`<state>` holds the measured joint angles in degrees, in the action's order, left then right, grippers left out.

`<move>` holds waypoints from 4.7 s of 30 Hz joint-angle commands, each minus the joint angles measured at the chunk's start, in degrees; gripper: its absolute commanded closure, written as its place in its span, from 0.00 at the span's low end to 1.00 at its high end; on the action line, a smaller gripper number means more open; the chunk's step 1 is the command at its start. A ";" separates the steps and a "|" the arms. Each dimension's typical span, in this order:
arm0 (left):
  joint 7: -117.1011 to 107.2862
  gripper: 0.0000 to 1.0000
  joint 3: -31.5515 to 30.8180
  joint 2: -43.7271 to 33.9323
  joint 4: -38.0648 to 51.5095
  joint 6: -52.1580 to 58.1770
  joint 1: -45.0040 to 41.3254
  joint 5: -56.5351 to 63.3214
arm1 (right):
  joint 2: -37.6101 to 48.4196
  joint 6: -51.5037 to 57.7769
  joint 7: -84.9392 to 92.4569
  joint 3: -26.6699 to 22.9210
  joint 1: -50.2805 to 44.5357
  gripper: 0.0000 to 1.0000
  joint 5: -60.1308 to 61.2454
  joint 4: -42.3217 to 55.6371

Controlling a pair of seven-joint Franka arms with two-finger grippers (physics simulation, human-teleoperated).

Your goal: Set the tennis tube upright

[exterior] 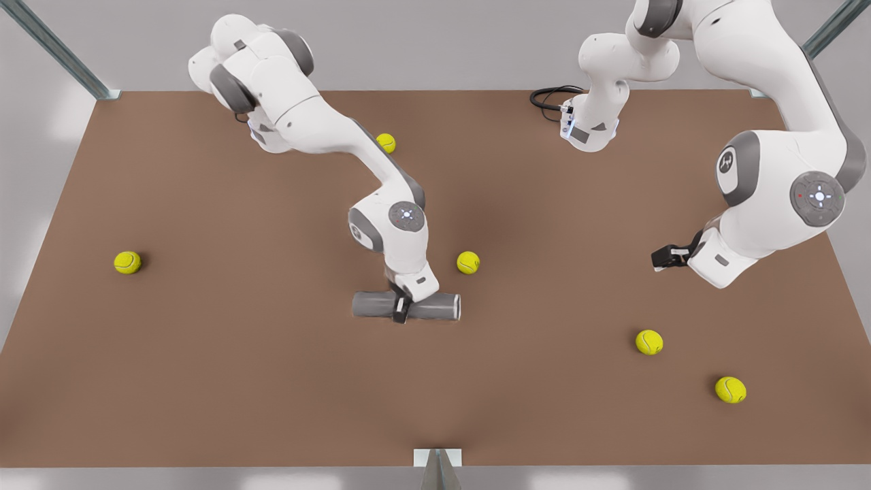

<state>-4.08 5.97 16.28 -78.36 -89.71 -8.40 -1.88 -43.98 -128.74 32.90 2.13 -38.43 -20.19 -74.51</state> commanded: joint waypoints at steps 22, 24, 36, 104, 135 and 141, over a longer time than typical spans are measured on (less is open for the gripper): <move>-1.90 0.00 -0.08 0.51 0.05 -0.38 -0.13 0.12 | -20.35 -9.96 -17.08 -0.20 -10.78 0.33 2.26 22.31; -1.90 0.00 -0.08 0.51 0.05 -0.38 -0.13 0.12 | -21.58 -10.31 -18.57 -0.20 -11.49 0.33 2.34 23.18; -1.99 0.00 -0.08 0.51 0.05 -0.20 -0.22 0.21 | -22.37 -11.45 -18.92 -0.28 -12.28 0.00 2.34 23.45; -123.36 0.00 1.06 21.69 -18.76 -41.51 -28.69 -3.92 | 33.17 57.81 -31.23 -22.17 23.05 0.00 24.76 0.86; -117.83 0.15 -1.49 26.08 -15.42 -45.38 -29.04 -9.81 | 31.77 57.72 -31.40 -21.73 22.97 0.00 25.28 0.86; -117.91 0.15 -1.57 28.54 -12.87 -46.08 -29.04 -9.99 | 31.77 57.72 -31.40 -21.55 22.97 0.00 25.28 0.86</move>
<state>-122.82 4.41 44.50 -91.64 -135.12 -37.44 -11.68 -12.29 -71.04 1.69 -19.34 -15.51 5.07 -73.68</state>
